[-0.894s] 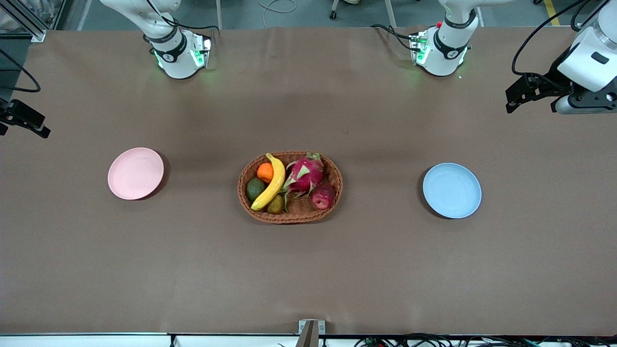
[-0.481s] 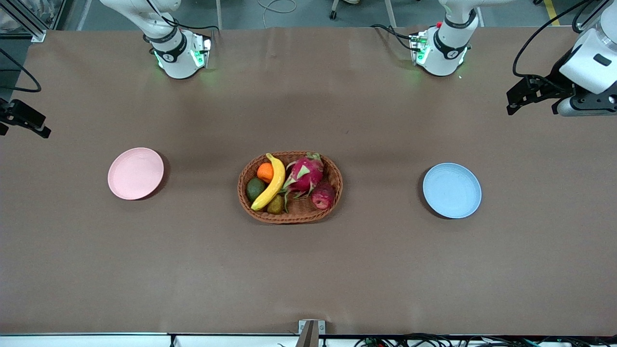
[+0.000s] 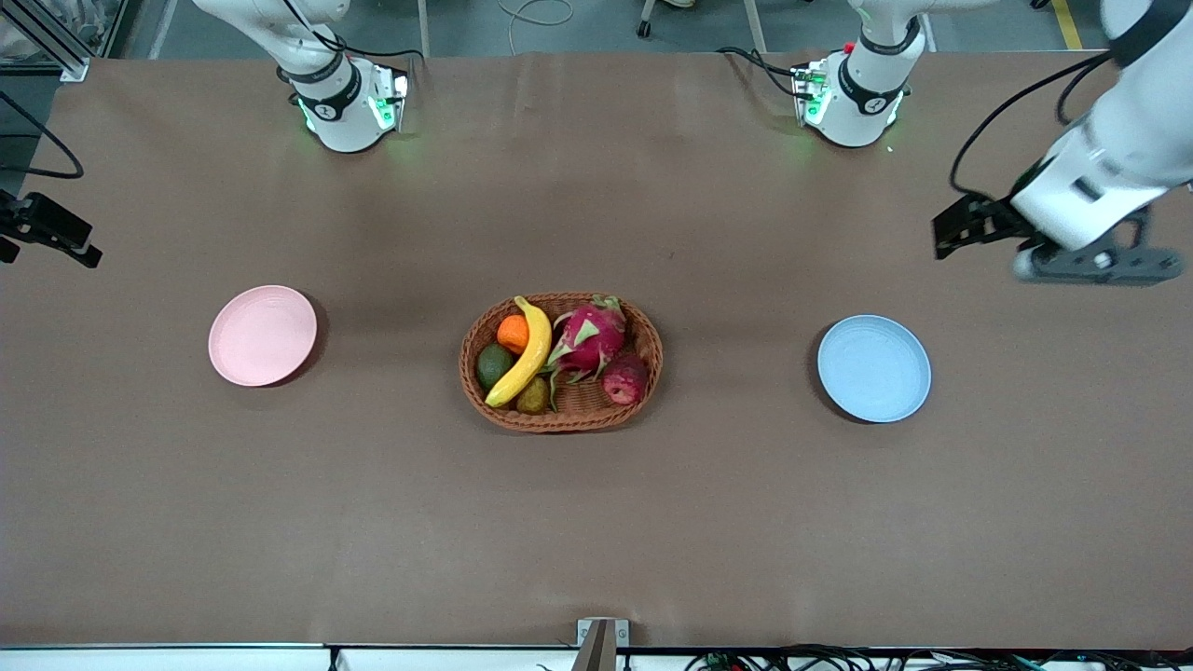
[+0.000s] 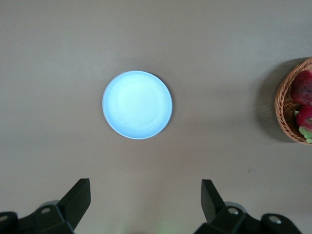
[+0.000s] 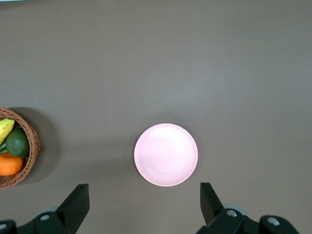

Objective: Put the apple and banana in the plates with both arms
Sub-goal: 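Move both grippers from rest toward the fruit basket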

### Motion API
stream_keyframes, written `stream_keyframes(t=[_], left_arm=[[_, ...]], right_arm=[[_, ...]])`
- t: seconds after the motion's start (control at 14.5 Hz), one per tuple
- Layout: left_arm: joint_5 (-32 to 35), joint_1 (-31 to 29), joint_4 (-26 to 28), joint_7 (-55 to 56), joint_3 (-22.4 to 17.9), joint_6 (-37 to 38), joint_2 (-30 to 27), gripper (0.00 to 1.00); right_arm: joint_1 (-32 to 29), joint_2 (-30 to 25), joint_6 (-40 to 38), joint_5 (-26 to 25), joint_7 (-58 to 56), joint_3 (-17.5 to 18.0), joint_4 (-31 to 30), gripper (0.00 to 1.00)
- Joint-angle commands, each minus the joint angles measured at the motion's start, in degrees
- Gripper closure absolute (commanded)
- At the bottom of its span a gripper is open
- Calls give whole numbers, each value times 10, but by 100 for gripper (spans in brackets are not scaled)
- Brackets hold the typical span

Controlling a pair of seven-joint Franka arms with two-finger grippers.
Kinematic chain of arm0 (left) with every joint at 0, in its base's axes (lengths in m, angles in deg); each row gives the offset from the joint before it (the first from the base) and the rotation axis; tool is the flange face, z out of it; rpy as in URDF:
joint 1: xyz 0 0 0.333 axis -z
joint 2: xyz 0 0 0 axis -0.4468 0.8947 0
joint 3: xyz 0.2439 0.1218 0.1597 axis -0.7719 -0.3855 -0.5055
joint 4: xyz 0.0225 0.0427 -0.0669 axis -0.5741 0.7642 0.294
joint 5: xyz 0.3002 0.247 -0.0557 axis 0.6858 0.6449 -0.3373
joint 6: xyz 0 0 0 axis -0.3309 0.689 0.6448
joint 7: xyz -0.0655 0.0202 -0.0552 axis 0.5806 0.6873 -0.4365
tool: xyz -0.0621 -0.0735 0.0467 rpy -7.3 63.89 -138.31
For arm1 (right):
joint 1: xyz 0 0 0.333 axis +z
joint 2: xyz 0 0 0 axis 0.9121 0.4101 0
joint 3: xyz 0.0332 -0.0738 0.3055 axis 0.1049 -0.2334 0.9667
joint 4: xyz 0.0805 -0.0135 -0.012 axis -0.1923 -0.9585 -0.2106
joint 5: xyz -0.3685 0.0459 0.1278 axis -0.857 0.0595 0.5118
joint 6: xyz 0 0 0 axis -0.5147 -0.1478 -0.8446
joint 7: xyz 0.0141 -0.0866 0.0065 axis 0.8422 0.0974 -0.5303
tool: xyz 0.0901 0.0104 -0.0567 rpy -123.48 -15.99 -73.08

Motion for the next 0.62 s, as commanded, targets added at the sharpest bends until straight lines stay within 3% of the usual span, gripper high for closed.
stream_keyframes(t=[0.0,0.21,0.41,0.55], left_arm=[[-1,27,-39,56,3,2,57,0],[-2,68,-63,120,3,-17,111,0],[-2,108,-63,199,3,-73,154,0],[-2,140,-63,275,3,-120,187,0]], right_arm=[[42,25,-17,-16,10,2,16,0],[59,72,-24,-3,6,2,17,0],[78,126,-27,-10,-28,2,16,0],[96,163,-21,13,-8,3,16,0]])
